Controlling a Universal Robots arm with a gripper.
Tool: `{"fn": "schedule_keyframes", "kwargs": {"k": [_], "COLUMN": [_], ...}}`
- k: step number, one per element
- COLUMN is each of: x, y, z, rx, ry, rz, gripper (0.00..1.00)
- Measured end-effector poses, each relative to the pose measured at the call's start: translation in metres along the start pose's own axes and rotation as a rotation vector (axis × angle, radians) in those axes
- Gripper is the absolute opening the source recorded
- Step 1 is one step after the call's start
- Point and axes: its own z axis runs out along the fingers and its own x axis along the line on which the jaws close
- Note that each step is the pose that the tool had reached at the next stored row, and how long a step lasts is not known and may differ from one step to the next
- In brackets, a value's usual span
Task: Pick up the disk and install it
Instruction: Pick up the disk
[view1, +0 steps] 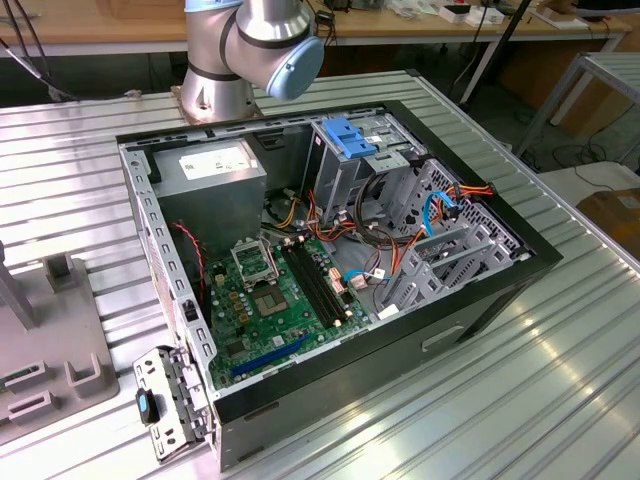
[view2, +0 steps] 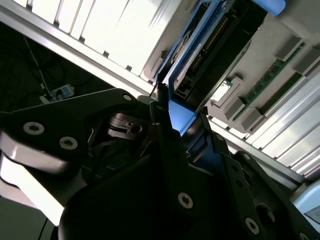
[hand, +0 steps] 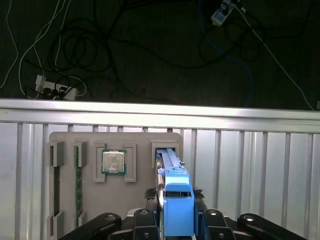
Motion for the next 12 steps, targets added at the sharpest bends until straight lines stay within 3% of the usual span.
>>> {"fn": "schedule_keyframes", "kwargs": {"k": [12], "x": [-0.0004], "y": [0.0000], "z": [-0.0138], "rx": [0.0006], "ry": [-0.0019], "rz": [0.000], "gripper": [0.36]}}
